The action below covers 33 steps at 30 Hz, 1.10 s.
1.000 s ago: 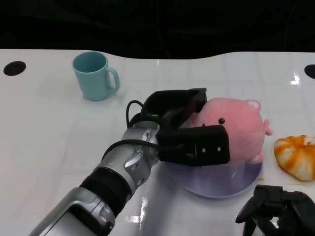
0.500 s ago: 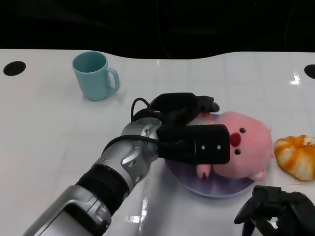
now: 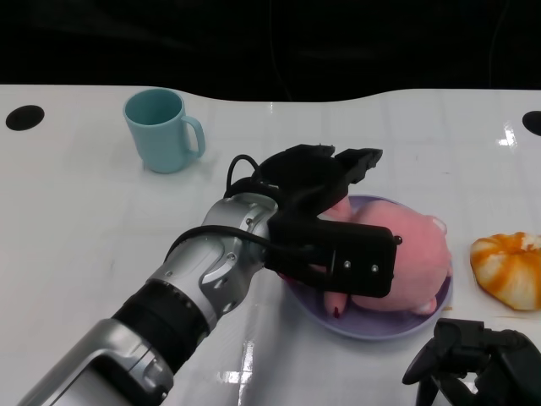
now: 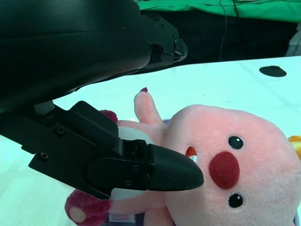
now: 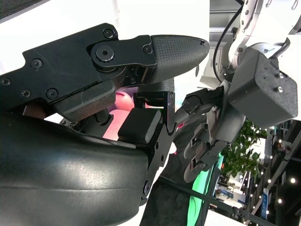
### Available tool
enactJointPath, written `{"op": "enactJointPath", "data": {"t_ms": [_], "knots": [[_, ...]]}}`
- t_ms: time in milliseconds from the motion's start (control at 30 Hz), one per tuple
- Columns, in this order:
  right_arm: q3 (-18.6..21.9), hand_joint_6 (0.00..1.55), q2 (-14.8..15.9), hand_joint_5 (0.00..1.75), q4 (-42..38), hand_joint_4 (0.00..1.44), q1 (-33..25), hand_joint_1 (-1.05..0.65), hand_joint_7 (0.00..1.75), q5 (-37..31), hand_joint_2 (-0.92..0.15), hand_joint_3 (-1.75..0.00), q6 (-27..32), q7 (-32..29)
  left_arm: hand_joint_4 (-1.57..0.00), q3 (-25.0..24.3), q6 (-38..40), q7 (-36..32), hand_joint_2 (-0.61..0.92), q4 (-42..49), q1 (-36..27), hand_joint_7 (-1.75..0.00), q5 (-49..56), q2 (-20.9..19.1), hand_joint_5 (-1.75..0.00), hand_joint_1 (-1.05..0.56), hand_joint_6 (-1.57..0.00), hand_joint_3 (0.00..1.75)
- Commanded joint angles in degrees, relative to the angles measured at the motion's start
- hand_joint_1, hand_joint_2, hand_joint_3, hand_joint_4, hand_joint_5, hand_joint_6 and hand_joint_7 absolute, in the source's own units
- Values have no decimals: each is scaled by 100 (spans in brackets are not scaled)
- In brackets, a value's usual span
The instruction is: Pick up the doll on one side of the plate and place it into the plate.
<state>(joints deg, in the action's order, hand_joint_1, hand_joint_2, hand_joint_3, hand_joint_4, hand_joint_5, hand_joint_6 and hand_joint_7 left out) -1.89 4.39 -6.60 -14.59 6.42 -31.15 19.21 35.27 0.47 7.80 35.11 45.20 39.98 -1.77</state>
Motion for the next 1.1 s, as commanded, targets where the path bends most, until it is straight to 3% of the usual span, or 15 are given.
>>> {"op": "enactJointPath", "data": {"t_ms": [33,600,900,1100], "knots": [[70,95,87,140,-44,96,-21,-94,108,78,-92,-42,-89,21,0,-57,-8,69,92,-345,-193,0,14,-202,0,-105,0,54],[170,94,178,142,-203,95,48,-93,111,171,-92,-43,-163,120,-2,-576,-351,506,92,-2488,-1389,0,-288,-1245,-1,-98,0,50],[180,95,110,143,-192,97,44,-95,111,251,-92,-40,68,117,-17,-1192,-933,397,92,-3195,-2198,-7,-833,-1570,-11,-84,-15,58],[214,96,131,142,-256,98,98,-94,111,233,-92,-41,16,108,-31,-1660,-1489,204,92,-3368,-2792,-11,-1319,-1591,-22,-72,-28,50]]}}
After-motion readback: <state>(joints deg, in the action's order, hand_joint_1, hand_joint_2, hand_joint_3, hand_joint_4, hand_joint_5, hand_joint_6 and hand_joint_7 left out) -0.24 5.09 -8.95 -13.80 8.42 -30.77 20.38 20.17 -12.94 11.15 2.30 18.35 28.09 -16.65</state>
